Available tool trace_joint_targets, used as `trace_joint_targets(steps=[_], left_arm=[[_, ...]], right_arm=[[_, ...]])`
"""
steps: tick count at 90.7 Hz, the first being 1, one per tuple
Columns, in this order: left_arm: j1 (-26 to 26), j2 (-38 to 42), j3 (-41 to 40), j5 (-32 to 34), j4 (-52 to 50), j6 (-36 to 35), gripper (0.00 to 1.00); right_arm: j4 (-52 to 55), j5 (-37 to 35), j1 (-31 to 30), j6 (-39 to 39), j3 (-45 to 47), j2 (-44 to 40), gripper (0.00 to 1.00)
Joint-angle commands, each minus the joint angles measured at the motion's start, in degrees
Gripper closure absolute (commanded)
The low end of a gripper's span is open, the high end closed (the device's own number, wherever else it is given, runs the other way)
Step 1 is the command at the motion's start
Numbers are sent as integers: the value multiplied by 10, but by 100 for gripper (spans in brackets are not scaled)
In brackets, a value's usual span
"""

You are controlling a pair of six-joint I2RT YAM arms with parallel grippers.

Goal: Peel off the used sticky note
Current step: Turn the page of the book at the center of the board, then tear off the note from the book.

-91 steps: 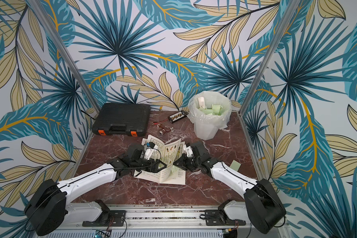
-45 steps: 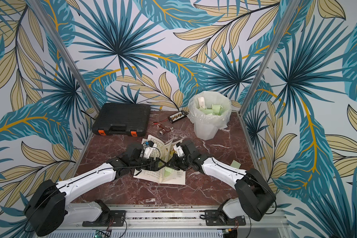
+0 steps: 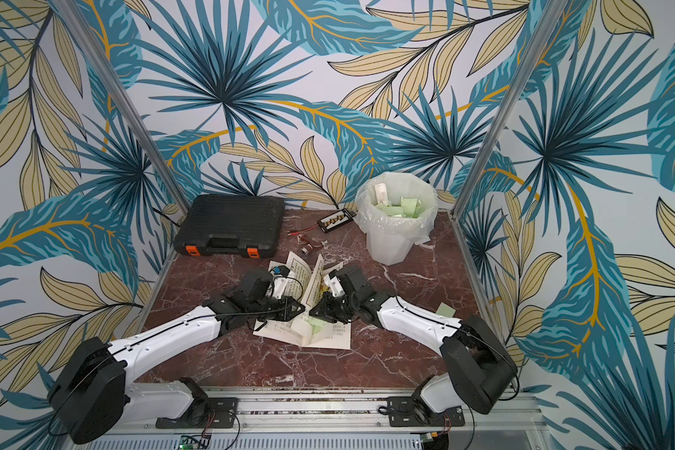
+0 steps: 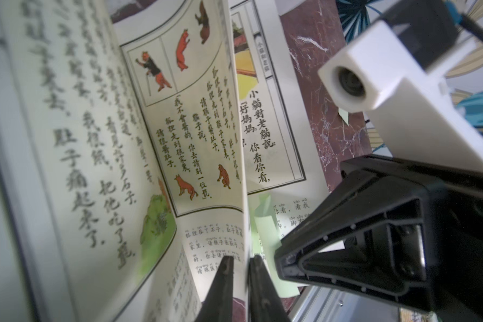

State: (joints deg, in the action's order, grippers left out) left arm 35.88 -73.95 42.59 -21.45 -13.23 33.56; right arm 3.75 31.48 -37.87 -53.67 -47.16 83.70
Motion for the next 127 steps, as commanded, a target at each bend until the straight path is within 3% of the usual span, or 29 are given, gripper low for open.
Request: trace_joint_targets(steps=[1, 6, 26, 53, 97, 127], left_arm=[[-4, 35, 18, 54, -65, -14, 96], [-6, 48, 14, 74, -92, -15, 100], [-19, 75, -17, 169, -169, -4, 100], [-19, 22, -62, 235, -165, 15, 100], [-19, -67, -60, 253, -153, 3, 100], [-18, -63, -41, 301, -187, -8, 100]], right_arm=[[20, -11, -2, 21, -2, -5, 100], [34, -17, -2, 29, 2, -13, 100], [52, -31, 25, 41, 64, -59, 100], [50, -36, 75, 47, 147, -100, 100], [32, -19, 130, 62, 201, -108, 100], [143, -20, 221, 132, 220, -172, 100]])
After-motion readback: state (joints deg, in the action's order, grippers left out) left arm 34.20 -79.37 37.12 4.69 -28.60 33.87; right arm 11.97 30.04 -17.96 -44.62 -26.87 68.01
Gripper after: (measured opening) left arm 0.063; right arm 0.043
